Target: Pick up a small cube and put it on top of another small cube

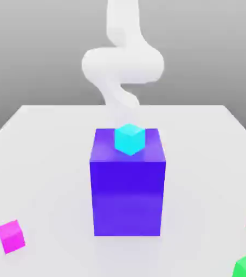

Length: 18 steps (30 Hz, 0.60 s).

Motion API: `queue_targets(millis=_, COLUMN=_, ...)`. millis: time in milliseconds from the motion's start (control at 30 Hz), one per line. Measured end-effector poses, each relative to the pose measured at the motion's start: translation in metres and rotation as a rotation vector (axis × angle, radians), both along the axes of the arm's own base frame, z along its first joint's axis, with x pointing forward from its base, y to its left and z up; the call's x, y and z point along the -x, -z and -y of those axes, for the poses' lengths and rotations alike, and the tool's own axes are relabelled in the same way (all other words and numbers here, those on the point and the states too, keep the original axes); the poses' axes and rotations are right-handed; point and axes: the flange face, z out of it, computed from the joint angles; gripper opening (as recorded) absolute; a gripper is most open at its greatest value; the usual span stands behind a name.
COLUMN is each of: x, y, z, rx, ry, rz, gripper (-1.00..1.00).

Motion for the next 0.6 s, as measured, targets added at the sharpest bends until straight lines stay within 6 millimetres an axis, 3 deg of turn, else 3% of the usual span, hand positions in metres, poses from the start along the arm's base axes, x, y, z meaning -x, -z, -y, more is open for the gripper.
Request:
queue_targets(millis=133, x=-0.045, y=0.065, z=0.038, rx=-0.062, ry=0.112, rz=-0.11, gripper=0.0)
queue_targets(millis=300, x=-0.08, y=0.152, z=0.088, rx=-0.134, ry=0.257, rz=-0.239, gripper=0.0)
queue_targets(millis=467, x=-0.093, y=0.244, z=0.139, rx=-0.201, ry=0.413, rz=-0.364, gripper=0.0)
queue_targets(millis=600, x=-0.084, y=0.32, z=0.183, rx=-0.252, ry=0.554, rz=-0.461, gripper=0.0)
